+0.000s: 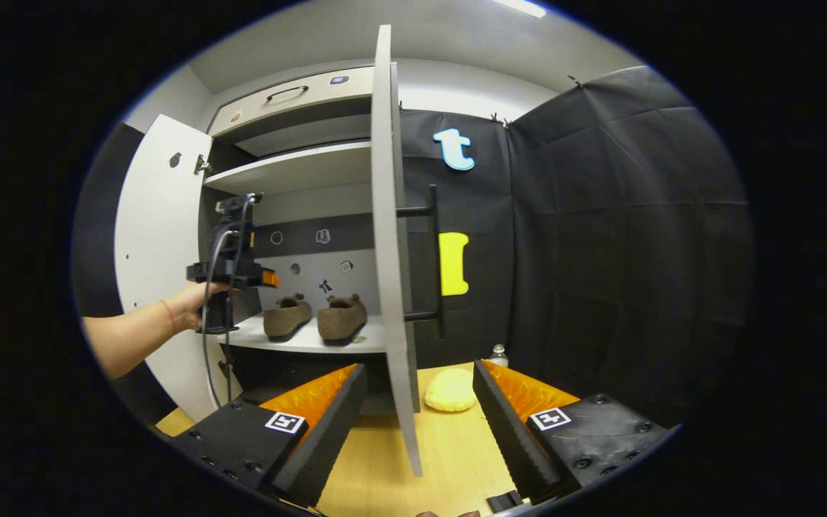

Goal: Grab one shoe with the right hand and put it into the shoe cabinet, grab the other shoe with the left hand and put it into the shoe cabinet; then close the right door with the right hand and the left door with the left hand.

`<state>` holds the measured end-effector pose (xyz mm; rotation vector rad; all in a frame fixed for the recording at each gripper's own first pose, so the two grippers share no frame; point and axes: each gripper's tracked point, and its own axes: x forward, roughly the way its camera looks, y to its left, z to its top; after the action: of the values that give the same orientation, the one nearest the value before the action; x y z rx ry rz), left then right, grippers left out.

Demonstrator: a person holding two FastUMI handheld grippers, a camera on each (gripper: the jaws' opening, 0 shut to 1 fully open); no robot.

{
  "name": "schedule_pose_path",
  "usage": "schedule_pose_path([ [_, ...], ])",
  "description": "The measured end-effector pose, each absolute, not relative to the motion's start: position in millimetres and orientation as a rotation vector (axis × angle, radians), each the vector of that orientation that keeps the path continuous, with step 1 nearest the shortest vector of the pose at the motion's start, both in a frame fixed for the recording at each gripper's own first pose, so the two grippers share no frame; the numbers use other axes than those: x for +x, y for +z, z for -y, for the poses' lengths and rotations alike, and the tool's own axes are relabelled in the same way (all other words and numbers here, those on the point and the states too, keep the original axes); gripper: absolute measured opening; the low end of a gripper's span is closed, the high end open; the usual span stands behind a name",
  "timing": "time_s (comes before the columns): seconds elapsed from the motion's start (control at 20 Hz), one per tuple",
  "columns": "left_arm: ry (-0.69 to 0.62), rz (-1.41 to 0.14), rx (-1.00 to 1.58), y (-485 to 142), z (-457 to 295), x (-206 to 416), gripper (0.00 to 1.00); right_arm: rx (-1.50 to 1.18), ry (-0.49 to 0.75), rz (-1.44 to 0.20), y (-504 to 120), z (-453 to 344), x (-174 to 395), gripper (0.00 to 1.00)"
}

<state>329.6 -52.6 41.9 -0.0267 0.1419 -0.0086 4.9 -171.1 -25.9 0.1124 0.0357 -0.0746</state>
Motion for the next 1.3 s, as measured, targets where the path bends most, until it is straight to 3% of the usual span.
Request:
schedule_pose_path([
  [0.4,-0.053,0.0,-0.016,71.3,64.6,235.2,0.96,0.161,-0.206,-0.05,-6.1,248.7,43.6,0.97],
  [0.75,-0.157,0.001,-0.069,57.2,88.2,158.3,0.96,0.177,-0.148,-0.021,18.6,242.6,75.3,0.98],
  [1.3,-0.177,-0.009,-0.037,45.9,65.6,81.7,0.96,0.168,-0.135,-0.001,21.9,212.4,70.3,0.98],
])
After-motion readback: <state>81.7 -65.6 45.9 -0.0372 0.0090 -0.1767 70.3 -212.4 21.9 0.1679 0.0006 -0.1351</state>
